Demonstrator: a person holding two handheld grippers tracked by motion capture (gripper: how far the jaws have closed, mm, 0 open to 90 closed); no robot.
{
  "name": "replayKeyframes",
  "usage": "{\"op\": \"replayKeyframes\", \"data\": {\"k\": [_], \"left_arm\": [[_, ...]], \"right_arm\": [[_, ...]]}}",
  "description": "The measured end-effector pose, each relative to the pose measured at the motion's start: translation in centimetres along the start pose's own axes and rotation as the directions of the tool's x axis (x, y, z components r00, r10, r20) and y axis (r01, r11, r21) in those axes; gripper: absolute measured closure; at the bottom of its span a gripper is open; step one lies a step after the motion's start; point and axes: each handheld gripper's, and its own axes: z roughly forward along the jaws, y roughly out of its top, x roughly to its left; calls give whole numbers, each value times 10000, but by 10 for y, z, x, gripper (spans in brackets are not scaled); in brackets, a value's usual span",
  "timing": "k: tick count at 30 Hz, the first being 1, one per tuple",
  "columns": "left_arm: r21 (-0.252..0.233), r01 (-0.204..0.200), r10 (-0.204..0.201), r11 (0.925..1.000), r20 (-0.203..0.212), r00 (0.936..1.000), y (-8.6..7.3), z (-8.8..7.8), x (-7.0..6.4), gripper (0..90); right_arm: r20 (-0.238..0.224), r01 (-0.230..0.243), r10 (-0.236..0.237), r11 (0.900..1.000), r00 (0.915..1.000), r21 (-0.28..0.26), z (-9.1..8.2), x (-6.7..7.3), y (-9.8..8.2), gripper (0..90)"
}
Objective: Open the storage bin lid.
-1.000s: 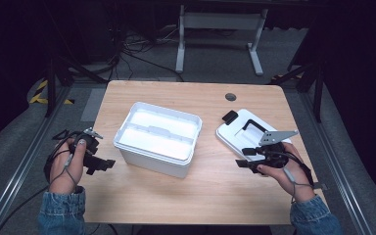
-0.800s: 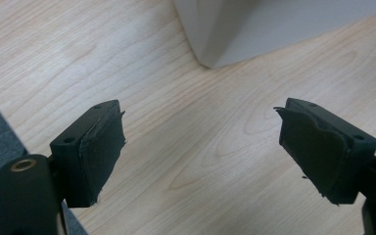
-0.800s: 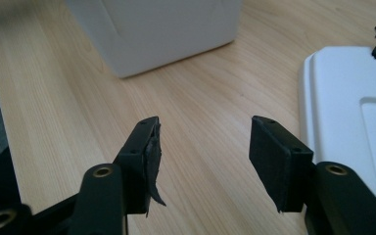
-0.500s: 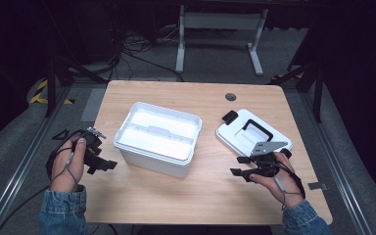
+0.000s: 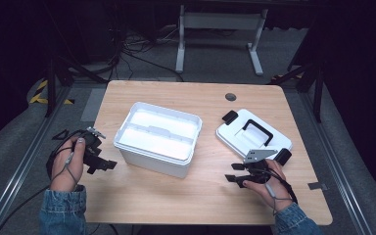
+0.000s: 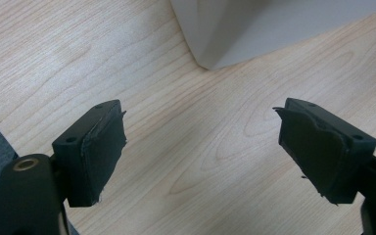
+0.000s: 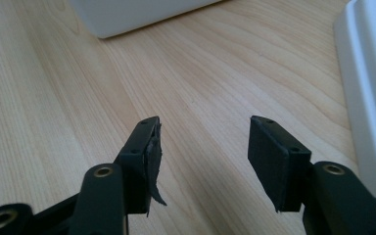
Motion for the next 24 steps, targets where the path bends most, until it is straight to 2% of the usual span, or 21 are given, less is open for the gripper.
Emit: {"op": "replayKeyframes", "data": {"k": [10, 13, 17, 19, 24], "left_arm": [[82, -38, 38, 10000, 19, 10000, 0, 1, 0, 180], [107, 26, -27, 9999, 51, 10000, 0, 1, -1, 180], [66, -42, 42, 10000, 44, 10000, 0, 1, -1, 181], [64, 40, -41, 10000, 53, 10000, -1, 1, -1, 181], [27, -41, 41, 10000, 36, 10000, -1, 1, 0, 181]], "right_arm": [[141, 252, -254, 9996, 9996, 150, 15, 4, -4, 475], [330, 616, -626, 9976, 9975, 313, 20, 7, -5, 457], [527, 968, -981, 9950, 9938, 261, 25, 9, -6, 426], [582, 959, -966, 9953, 9936, 133, 26, 9, -6, 424], [590, 787, -784, 9969, 9952, -28, 27, 9, -7, 406]]}}
